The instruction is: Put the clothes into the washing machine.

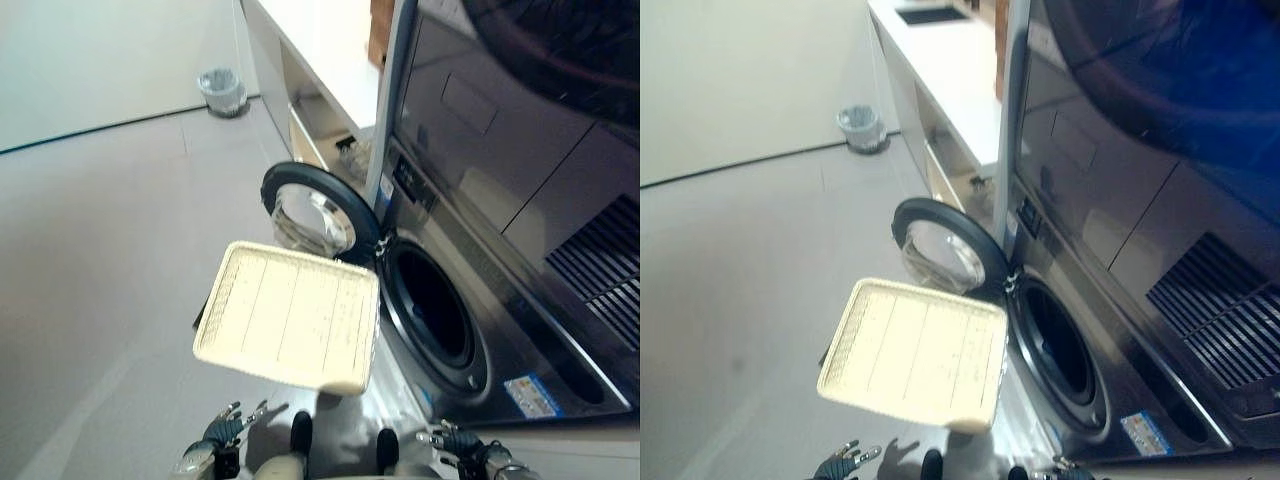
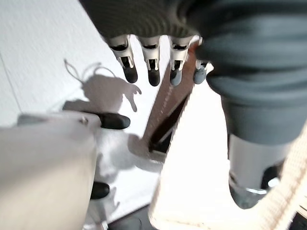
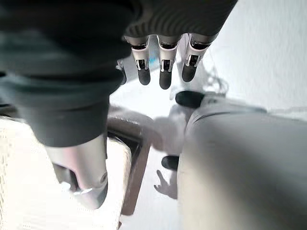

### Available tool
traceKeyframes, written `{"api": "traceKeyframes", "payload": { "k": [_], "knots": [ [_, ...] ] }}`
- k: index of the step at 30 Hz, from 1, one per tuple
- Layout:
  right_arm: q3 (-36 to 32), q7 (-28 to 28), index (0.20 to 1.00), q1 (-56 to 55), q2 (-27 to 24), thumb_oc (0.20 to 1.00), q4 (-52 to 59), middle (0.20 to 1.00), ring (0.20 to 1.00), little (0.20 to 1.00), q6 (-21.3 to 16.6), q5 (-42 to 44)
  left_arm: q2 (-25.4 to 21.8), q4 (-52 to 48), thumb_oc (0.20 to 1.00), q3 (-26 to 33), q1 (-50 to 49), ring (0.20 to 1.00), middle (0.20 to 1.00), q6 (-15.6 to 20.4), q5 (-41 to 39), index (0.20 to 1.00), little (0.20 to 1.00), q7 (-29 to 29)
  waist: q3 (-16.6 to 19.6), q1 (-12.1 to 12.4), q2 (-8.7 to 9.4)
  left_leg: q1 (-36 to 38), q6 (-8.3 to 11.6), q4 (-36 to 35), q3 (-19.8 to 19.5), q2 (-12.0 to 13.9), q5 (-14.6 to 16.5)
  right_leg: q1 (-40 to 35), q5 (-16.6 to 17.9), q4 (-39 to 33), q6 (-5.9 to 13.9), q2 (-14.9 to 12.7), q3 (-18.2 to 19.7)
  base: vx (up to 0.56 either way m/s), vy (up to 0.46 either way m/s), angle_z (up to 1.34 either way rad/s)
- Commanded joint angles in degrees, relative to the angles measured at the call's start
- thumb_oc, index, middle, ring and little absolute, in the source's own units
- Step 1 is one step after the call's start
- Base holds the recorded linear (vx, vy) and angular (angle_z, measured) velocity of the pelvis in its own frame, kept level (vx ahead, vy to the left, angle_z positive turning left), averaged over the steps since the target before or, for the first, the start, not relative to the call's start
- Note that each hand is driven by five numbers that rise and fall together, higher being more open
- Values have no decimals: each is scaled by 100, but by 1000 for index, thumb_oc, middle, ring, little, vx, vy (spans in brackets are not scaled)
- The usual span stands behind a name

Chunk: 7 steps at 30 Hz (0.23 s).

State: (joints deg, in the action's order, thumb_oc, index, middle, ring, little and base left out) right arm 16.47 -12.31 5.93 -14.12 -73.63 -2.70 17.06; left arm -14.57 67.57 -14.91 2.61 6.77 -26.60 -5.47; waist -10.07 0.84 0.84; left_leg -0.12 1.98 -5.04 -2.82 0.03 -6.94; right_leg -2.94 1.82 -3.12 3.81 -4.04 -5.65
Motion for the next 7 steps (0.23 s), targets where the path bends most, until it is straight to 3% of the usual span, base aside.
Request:
{"api": "traceKeyframes", "payload": {
  "k": [1,7],
  "knots": [
    [129,-20,1000,352,-103,1000,140,1000,1000,1000,39,-375,134,195,1000,-17,304,1000,1000,52,586,1000,1000,-158,-163,112,38,-54,-105,701,-9,-478,703,346,199,370,47,31,68,130,-37,0],
    [183,-238,1000,278,88,1000,234,1000,1000,1000,-184,-483,320,386,1000,-51,136,1000,1000,-102,813,1000,1000,-213,173,126,88,266,-119,565,-14,-460,772,26,148,196,-1,160,67,86,-37,2]
  ]
}}
